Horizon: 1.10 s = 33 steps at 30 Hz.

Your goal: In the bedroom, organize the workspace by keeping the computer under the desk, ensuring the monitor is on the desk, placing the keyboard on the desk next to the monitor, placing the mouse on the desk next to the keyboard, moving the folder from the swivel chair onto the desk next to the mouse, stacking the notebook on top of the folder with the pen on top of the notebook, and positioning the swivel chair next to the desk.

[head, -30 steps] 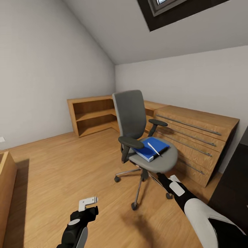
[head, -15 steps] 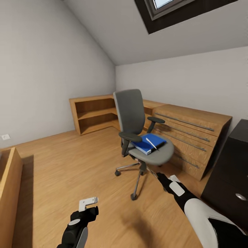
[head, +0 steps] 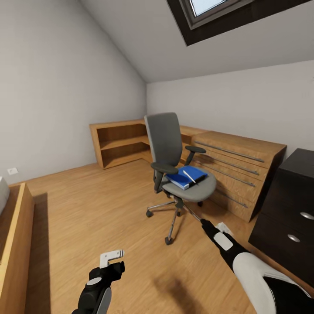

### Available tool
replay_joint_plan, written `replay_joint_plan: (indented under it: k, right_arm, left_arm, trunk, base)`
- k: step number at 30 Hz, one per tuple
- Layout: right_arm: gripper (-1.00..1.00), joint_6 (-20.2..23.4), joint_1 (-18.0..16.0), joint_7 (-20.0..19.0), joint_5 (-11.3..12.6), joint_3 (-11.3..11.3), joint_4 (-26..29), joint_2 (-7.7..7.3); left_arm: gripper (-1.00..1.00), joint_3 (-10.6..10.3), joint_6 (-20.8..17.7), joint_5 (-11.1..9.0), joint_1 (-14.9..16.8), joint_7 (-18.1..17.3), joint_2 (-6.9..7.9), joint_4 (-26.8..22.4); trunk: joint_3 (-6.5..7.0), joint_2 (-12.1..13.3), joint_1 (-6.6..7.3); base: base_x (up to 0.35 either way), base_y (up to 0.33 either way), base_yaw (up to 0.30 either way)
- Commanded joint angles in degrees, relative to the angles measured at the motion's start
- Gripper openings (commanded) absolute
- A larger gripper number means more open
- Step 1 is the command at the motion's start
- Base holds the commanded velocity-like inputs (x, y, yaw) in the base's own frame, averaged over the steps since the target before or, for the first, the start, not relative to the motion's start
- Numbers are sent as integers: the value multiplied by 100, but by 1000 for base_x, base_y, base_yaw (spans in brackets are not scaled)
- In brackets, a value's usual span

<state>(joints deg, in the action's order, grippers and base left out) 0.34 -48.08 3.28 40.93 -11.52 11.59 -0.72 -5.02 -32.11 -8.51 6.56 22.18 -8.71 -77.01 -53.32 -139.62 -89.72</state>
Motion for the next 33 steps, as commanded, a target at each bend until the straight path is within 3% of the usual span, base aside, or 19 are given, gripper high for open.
replay_joint_plan:
  k: [1,3,10,14,16,17,19,21,22,24,26,33]
  right_arm:
    - [100,-101,-1,22,19,23,-47,0]
    - [100,-377,0,23,-120,29,-216,7]
    - [100,-1281,32,24,-763,31,-904,258]
    - [100,-2077,416,28,-1456,32,-1174,290]
    - [100,-2357,755,32,-1978,31,-1229,296]
    - [100,-2508,1063,41,-2458,31,-1252,299]
    - [100,-2590,1257,44,-2663,29,-1257,294]
    - [100,-2842,1601,47,-2942,28,-1263,288]
    - [100,-3055,1746,48,-3041,27,-1267,287]
    - [100,-3175,1801,49,-3078,27,-1269,289]
    - [100,-3332,1867,49,-3122,27,-1272,291]
    - [100,-3405,1897,52,-3143,27,-1273,300]
  left_arm:
    - [100,-10,-20,-63,3,60,3,4]
    - [100,-9,-30,-66,3,73,10,150]
    - [100,-8,46,-63,0,76,0,724]
    - [100,-13,416,-69,-1,59,-8,1039]
    - [100,-18,776,-65,-2,54,-7,1372]
    - [100,-7,1029,-62,0,51,6,1792]
    - [100,-3,1129,-59,1,50,17,2066]
    - [100,-1,1481,-53,2,52,33,2549]
    - [100,0,1904,-49,3,52,37,2826]
    - [100,0,2193,-48,3,54,32,3002]
    - [100,-5,2768,-46,3,62,15,3464]
    - [100,-3,3705,-35,2,63,33,4032]
  trunk:
    - [13,39,24]
    - [49,119,68]
    - [174,400,222]
    - [246,560,310]
    - [282,640,354]
    - [300,681,376]
    - [336,761,420]
    - [372,841,463]
    - [390,881,485]
    - [426,961,529]
    - [462,1042,573]
    - [587,1322,727]
  base:
    - [-25,0,0]
    - [-15,0,0]
    - [-4,0,0]
    - [0,0,0]
    - [0,0,0]
    - [0,0,0]
    - [0,0,0]
    - [0,0,0]
    - [0,0,0]
    - [0,0,0]
    - [0,0,0]
    - [0,0,0]
